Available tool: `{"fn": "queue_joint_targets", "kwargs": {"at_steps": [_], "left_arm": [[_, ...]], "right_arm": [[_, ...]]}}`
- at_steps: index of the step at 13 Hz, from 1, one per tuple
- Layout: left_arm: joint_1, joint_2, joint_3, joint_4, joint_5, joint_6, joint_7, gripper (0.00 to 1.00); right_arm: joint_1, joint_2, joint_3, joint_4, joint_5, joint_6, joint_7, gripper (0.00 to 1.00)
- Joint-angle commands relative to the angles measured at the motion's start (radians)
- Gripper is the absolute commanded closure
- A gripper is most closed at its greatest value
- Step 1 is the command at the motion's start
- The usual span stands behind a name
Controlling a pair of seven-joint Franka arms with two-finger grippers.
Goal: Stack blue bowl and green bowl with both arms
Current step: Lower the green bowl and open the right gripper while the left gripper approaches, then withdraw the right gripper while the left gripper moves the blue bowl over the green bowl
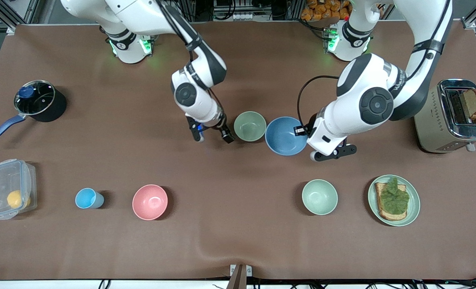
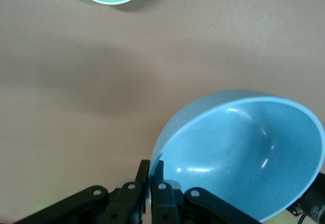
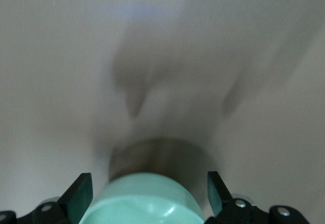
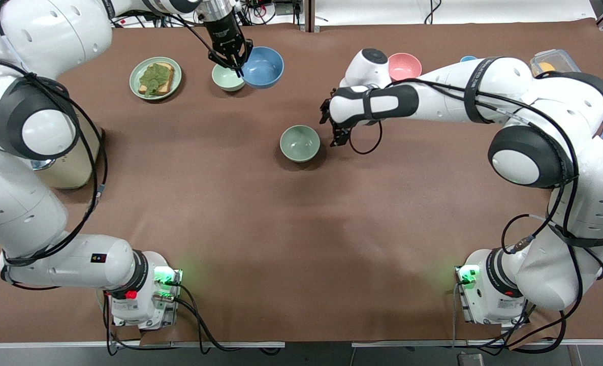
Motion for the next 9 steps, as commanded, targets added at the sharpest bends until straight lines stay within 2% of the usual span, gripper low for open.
{"fn": "queue_joint_targets", "kwargs": {"at_steps": [1, 3, 5, 7, 9], "left_arm": [[-0.022, -0.006, 0.005, 0.018, -0.026, -0.013, -0.026, 1.00], [-0.049, 0.010, 0.007, 0.003, -0.015, -0.013, -0.037, 1.00], [-0.059, 0.037, 0.007, -0.010, -0.014, -0.003, -0.042, 1.00], [-0.057, 0.039, 0.007, -0.054, -0.014, 0.027, -0.042, 1.00], [-0.060, 0.039, 0.005, -0.093, -0.014, 0.059, -0.042, 1.00]], "right_arm": [[-0.037, 0.029, 0.014, 0.008, 0.065, -0.002, 0.016, 0.00], [-0.038, 0.057, 0.014, 0.008, 0.137, 0.016, 0.005, 0.00], [-0.027, 0.082, 0.017, 0.004, 0.173, 0.076, 0.005, 0.00], [-0.024, 0.086, 0.017, 0.008, 0.234, 0.083, 0.005, 0.00], [-0.023, 0.094, 0.019, 0.006, 0.256, 0.096, -0.001, 0.00]]}}
